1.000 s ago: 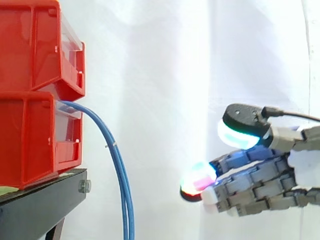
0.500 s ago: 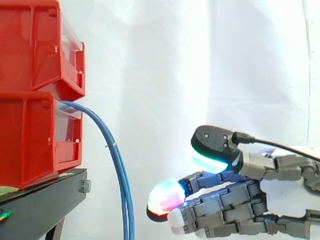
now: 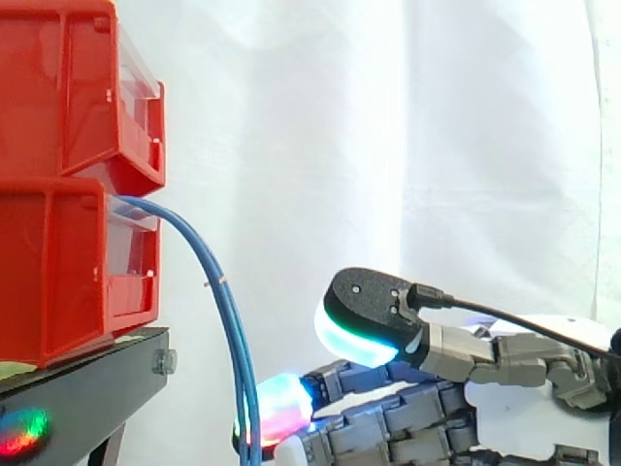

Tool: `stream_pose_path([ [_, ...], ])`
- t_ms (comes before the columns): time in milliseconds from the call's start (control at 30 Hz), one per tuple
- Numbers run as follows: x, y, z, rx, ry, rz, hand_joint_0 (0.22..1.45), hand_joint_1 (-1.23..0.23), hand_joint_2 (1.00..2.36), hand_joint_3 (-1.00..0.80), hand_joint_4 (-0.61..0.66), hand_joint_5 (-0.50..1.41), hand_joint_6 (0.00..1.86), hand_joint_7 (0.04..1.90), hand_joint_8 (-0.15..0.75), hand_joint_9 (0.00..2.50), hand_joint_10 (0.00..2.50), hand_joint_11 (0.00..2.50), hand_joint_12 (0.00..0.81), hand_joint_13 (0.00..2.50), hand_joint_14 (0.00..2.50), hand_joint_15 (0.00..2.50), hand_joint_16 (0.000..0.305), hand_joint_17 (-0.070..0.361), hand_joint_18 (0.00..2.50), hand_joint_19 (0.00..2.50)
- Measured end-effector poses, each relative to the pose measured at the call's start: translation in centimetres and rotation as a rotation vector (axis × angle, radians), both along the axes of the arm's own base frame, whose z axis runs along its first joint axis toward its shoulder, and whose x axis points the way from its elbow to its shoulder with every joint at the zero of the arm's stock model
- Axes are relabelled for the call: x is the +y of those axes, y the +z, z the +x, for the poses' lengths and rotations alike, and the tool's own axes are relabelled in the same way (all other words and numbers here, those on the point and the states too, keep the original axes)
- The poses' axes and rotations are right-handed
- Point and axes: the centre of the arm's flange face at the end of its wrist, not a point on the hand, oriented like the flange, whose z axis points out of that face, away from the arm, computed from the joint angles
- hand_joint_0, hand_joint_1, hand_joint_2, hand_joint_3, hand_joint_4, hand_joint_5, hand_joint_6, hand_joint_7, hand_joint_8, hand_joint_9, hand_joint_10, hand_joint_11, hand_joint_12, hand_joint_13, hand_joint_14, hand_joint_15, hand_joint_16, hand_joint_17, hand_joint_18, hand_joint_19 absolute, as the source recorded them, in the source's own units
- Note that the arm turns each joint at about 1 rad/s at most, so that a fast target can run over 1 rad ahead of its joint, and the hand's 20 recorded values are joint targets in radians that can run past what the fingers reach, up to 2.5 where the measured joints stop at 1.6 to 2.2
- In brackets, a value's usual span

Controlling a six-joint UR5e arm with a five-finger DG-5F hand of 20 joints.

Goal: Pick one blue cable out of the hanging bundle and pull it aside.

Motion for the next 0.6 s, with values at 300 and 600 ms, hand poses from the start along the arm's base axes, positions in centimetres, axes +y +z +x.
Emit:
stream_pose_path([
  [300,0.6,-0.5,0.9,-0.042,-0.003,-0.028,0.51,-0.59,1.0,-0.46,0.2,-0.16,0.5,0.69,0.209,0.83,0.01,0.23,0.205,0.5,0.01,0.22,0.021,0.048,0.12,0.35],
  [600,1.3,-3.0,3.5,-0.064,0.005,0.004,0.51,-0.59,1.0,-0.47,0.2,-0.16,0.5,0.7,0.21,0.84,0.01,0.24,0.205,0.51,0.01,0.23,0.021,0.048,0.13,0.36],
])
